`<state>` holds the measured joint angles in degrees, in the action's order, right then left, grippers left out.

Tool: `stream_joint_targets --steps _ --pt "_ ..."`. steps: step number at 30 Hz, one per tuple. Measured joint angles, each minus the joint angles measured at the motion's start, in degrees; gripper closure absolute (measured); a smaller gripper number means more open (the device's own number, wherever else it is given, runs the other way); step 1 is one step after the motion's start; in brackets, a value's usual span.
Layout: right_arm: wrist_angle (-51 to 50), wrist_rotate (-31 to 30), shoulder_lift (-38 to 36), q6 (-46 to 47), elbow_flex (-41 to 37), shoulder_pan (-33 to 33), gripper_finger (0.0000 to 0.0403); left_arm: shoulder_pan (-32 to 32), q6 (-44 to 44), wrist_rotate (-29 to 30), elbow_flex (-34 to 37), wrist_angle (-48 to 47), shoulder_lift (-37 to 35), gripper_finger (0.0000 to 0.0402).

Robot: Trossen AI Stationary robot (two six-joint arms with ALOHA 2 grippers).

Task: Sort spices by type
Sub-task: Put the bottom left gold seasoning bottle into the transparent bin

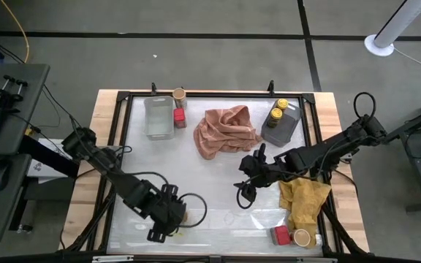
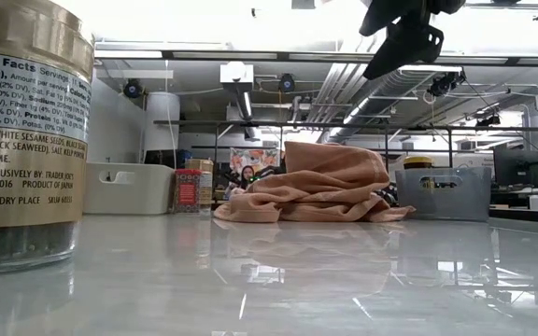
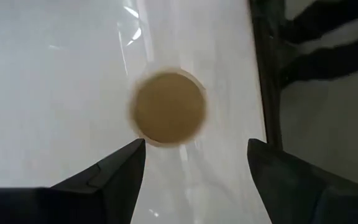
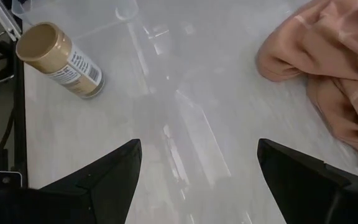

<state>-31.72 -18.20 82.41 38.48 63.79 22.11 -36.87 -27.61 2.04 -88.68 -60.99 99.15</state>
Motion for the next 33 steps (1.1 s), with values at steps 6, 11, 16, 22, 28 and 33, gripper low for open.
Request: stream_joint_targets --steps 6,11,16,22,28,33 --pt "-0.8 0.0 0.0 0.0 0.0 0.0 0.0086 3.6 0.4 -1.3 0.2 1.0 0.1 0.0074" --pt "-2.5 0.0 0.0 0.0 0.0 0.0 0.0086 5.5 -1.8 -1.5 0.5 1.3 0.4 0.0012" --pt "-3.3 0.0 0.0 0.0 0.0 0.0 0.0086 5.9 -8.2 -1.2 0.5 1.5 -0.3 0.0003" --pt "-3.3 0.0 0.0 0.0 0.0 0.0 0.0086 2.6 -6.1 1.6 2.6 3.2 0.5 0.0004" --pt "-3.9 -0.4 0.0 0.0 0.0 0.0 0.0086 0.2 -2.8 5.8 3.6 6.4 2.2 0.0005" --pt "-4.1 -0.4 0.0 0.0 0.0 0.0 0.0086 0.3 -0.7 5.8 3.5 6.9 4.3 0.0005"
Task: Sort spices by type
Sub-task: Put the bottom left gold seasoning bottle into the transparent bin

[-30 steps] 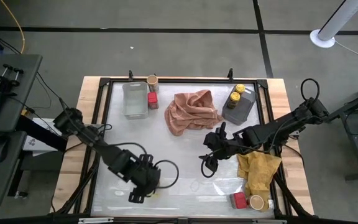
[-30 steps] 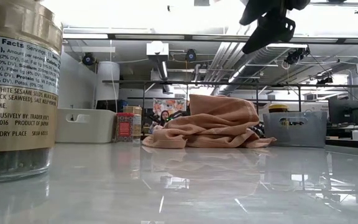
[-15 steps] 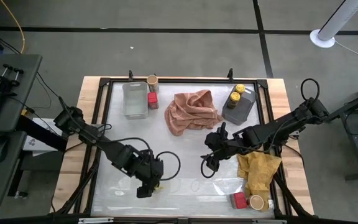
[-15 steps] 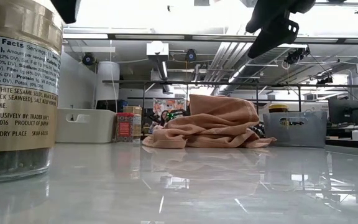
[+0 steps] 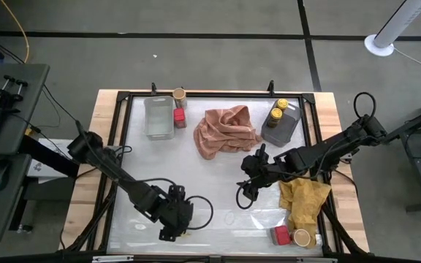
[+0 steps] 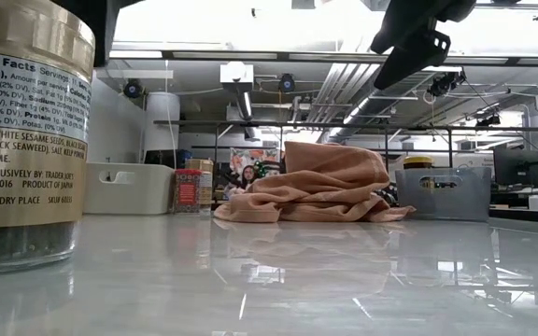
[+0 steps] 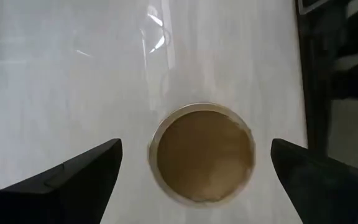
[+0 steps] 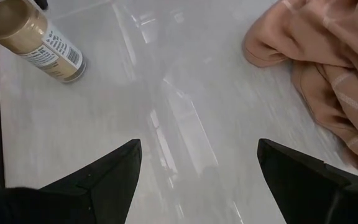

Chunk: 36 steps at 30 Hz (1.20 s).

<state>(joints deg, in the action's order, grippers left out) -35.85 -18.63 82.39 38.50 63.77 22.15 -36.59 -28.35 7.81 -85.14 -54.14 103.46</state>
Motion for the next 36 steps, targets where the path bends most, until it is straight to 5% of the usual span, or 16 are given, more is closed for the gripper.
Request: stream_joint_targets --steps 23,36 --pt "-0.1 -0.7 0.0 3.5 0.0 -0.4 0.0086 4.9 5.1 -5.7 0.0 1.3 3.5 0.0016" --pt "0.6 -5.2 0.0 8.1 0.0 -0.8 0.0086 7.8 0.2 -4.4 1.9 1.0 3.5 0.0035"
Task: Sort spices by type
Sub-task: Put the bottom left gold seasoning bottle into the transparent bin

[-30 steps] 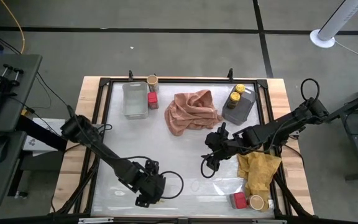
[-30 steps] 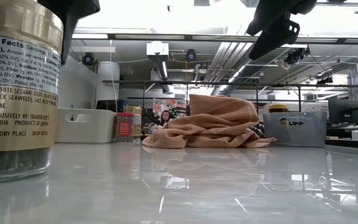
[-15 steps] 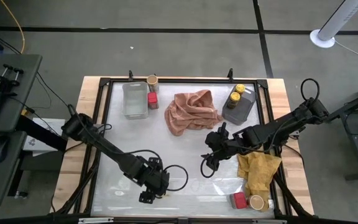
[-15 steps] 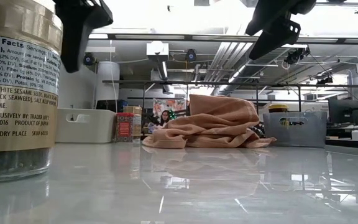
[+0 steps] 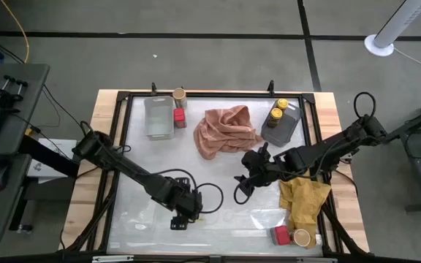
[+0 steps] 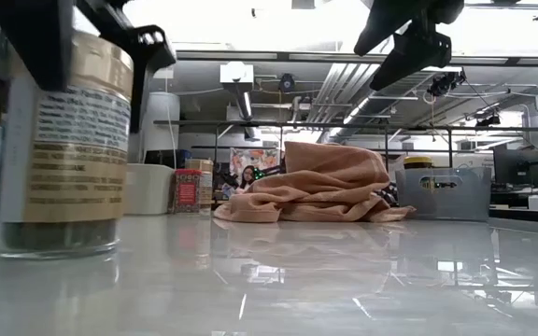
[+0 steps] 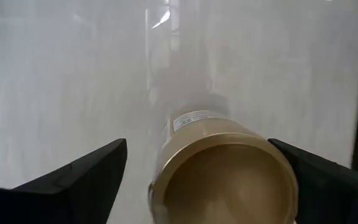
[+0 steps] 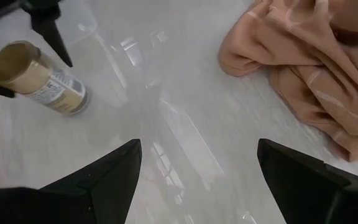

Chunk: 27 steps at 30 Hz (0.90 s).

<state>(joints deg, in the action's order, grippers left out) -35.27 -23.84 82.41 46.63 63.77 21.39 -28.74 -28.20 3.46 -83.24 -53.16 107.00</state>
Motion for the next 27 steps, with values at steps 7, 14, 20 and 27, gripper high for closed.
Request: stream_joint_targets --steps 7,14,20,27 --pt "0.5 -1.0 0.0 -0.1 0.0 0.0 0.0086 0.3 -0.2 3.3 0.8 -0.6 -0.6 0.0166" --pt "0.6 -3.5 0.0 -0.2 0.0 0.0 0.0086 2.3 1.0 4.3 -1.1 -6.6 -9.5 0.0162" --pt "0.7 -5.3 0.0 -0.4 0.0 0.0 0.0086 0.1 -2.6 4.6 -4.4 -19.1 -22.4 0.0162" --pt "0.7 -5.5 0.0 -0.6 0.0 0.0 0.0086 -15.0 -13.8 2.6 -1.5 -36.5 -25.9 0.0162"
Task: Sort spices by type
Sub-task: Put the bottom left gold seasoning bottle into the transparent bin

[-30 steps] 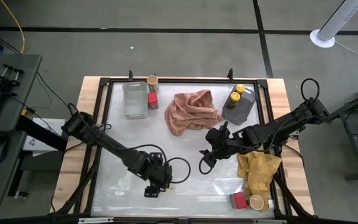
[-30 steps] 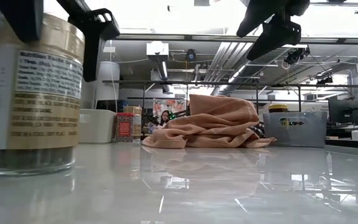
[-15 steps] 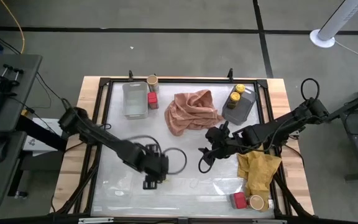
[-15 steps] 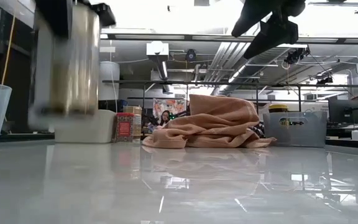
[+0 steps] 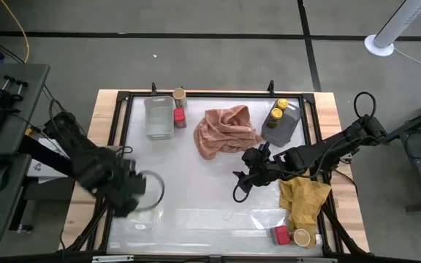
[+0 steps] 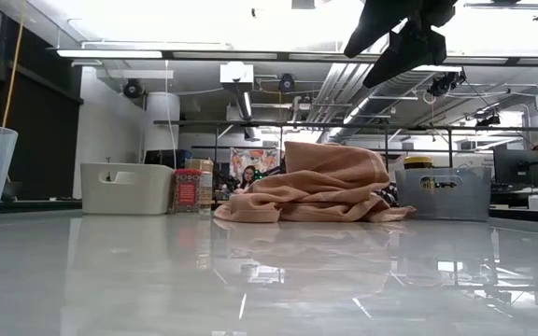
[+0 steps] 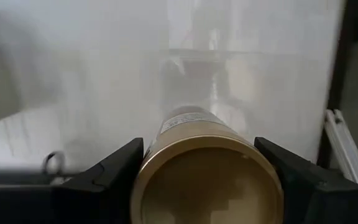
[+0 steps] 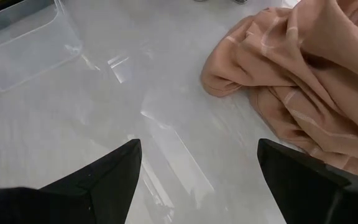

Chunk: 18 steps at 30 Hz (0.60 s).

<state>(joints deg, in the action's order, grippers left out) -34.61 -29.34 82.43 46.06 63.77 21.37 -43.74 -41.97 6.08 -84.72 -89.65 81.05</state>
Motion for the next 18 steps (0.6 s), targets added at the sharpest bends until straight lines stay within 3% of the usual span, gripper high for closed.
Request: stream_joint_targets --steps 5,10,18 --pt "0.0 -0.5 0.0 0.0 0.0 0.0 0.0086 -4.8 -1.8 1.9 7.9 12.8 0.6 0.0162" --pt "0.0 -0.5 0.0 0.0 0.0 0.0 0.0086 -2.2 -1.9 3.3 15.8 12.8 3.4 0.0162" --pt "0.0 -0.5 0.0 0.0 0.0 0.0 0.0086 2.0 2.6 3.6 20.3 20.6 4.3 0.0162"
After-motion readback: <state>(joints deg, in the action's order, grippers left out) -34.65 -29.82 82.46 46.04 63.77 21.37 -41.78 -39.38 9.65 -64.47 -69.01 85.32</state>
